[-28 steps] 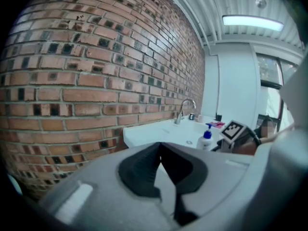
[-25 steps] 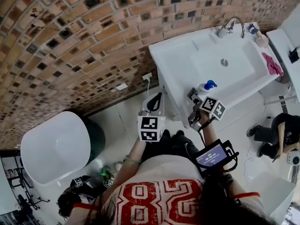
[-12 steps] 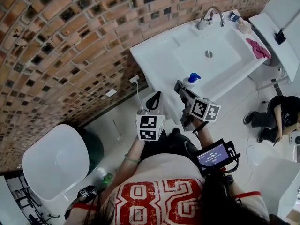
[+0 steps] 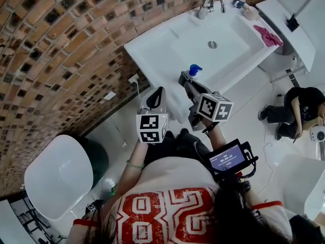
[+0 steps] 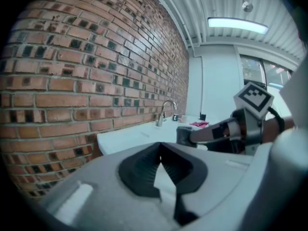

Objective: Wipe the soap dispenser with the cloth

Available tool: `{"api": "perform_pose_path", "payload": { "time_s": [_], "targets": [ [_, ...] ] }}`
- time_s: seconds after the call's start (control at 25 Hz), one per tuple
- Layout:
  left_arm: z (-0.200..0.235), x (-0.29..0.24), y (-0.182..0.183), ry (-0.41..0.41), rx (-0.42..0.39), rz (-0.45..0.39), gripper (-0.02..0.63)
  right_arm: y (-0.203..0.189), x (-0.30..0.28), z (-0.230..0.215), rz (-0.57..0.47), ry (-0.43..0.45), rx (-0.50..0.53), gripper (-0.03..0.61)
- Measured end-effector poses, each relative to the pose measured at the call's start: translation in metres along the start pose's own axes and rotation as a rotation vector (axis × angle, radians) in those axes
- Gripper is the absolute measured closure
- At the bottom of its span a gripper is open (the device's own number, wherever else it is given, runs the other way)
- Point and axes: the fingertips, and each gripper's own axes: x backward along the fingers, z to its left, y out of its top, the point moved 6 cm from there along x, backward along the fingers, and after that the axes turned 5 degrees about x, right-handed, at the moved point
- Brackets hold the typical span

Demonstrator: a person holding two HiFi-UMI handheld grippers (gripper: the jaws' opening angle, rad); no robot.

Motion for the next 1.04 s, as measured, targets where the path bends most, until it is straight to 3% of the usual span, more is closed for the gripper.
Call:
{"api": "perform_pose_path", "payload": {
  "time_s": [1.04],
  "targets": [
    [-0.0035,-0.0025,0.0021,0.028,0.009,-0.004,0.611,0.0038,-0.0053,0.0016,0.017,0.033,0.061,0.531]
  ]
}}
